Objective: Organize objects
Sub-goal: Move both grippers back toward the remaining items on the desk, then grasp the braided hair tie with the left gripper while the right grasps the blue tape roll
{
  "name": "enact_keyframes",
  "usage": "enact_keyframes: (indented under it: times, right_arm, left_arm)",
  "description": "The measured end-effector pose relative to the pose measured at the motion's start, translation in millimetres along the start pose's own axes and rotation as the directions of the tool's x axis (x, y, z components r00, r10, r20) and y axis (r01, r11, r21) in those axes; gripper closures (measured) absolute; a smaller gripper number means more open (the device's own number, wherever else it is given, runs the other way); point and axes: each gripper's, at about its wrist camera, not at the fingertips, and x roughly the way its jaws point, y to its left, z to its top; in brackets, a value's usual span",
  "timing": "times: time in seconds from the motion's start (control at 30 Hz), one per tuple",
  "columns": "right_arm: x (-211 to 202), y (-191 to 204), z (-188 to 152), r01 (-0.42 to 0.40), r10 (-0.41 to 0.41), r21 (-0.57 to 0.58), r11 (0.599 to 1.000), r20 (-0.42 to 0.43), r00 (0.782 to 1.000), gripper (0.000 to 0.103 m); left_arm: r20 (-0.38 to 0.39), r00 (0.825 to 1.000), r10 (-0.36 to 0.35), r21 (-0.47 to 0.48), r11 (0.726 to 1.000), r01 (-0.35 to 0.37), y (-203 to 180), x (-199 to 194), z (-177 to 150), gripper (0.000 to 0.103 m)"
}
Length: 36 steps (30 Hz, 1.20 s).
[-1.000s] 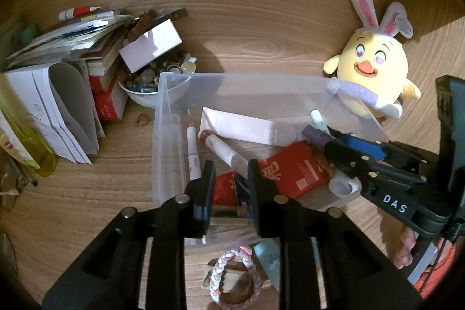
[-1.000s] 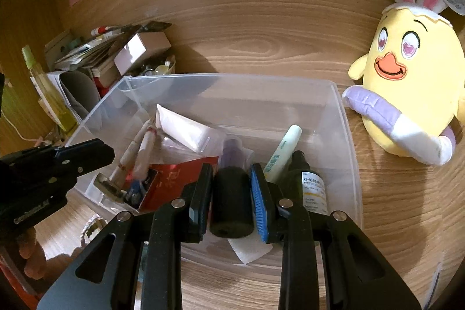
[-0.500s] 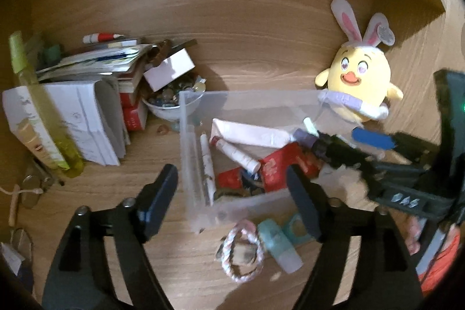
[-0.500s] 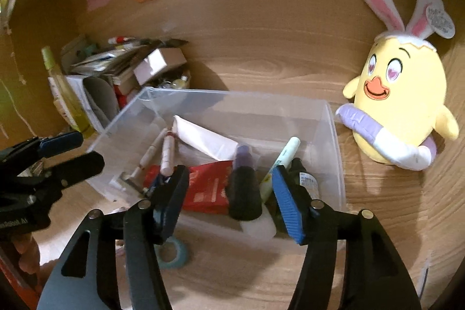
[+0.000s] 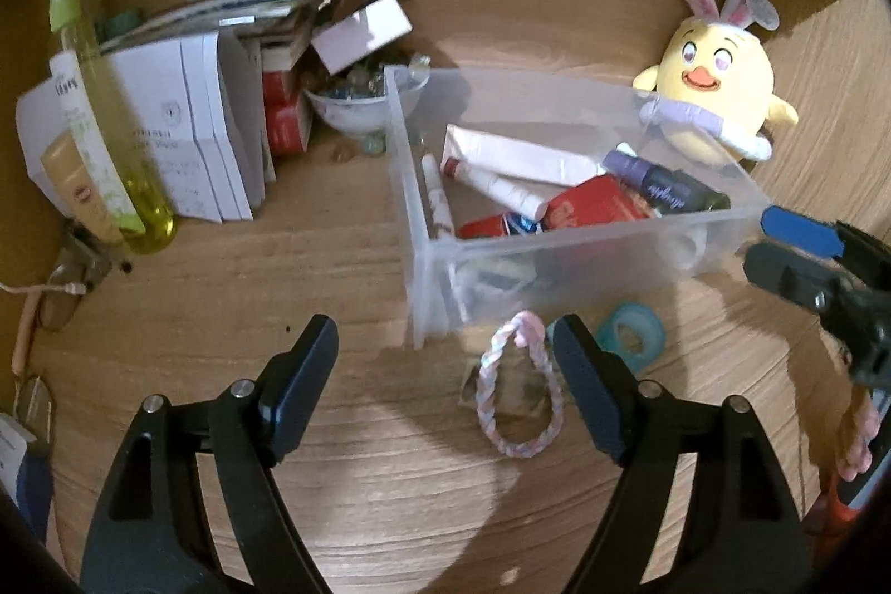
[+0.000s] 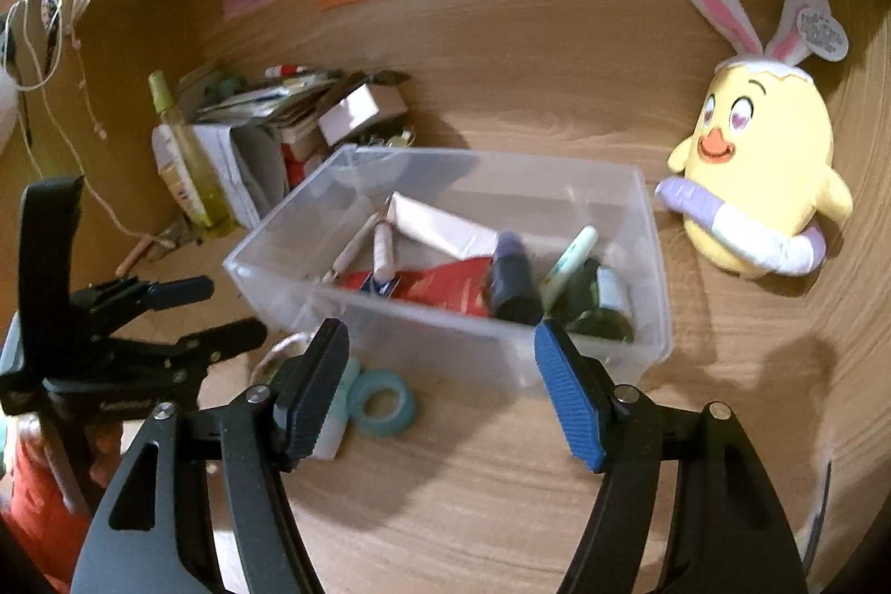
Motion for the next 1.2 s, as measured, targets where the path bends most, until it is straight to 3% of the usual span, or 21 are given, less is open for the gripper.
enact_keyframes:
  times: [0.17,0.37,0.57,0.67,0.77,0.83,1.1,1.2]
  right_arm:
    - [12.3,5.6,-20.3,-0.023,0.024,0.008,1.000,-0.055,0.998,0.037]
    - [39.5,10.6,-32.5,-0.040,0.040,0.006,0.999,-0.141,0.989,0.037]
    - [55.0,16.0,-35.6,-0.045,0.042,-0.008,0.999,-0.182,0.982,0.037]
    - [59.2,19.4,-37.4,-0.046,0.042,-0.020,0.999,-0.197,0.980,0.037]
    - [60.5,25.6,-37.0,-0.042,0.032,-0.048,0.998,-0.195,0.980,0.042]
    - [61.8,28.2,-36.1,-0.046,0.033,-0.060,0.997,-0.192,0.981,0.047]
    - [69.4,27.1,-33.4,-0.091,0.083,-0.029,0.995,-0.202,0.976,0.065]
    - [68.3,27.8,-34.2,-0.080,0.072,-0.031,0.996,-0.202,0.977,0.067]
  left_arm:
    - [-0.061,0.997,-0.041,0.007,0.999,0.042,-3.3,15.5,-3.6,0.037]
    - [-0.107,0.992,-0.064,0.025,0.997,0.067,-10.9,33.0,-6.9,0.045]
    - [-0.104,0.992,-0.071,0.019,0.997,0.073,-8.8,33.1,-7.6,0.045]
    - [-0.101,0.993,-0.060,0.018,0.998,0.062,-7.7,32.1,-8.2,0.051]
    - [-0.102,0.992,-0.068,0.004,0.998,0.069,-4.4,31.4,-8.6,0.057]
    - [-0.114,0.986,-0.121,-0.015,0.993,0.120,-2.4,30.5,-9.7,0.071]
    - [-0.126,0.984,-0.125,-0.019,0.992,0.124,-8.5,33.6,-9.9,0.072]
    - [-0.123,0.984,-0.125,-0.015,0.992,0.125,-11.3,35.8,-7.6,0.076]
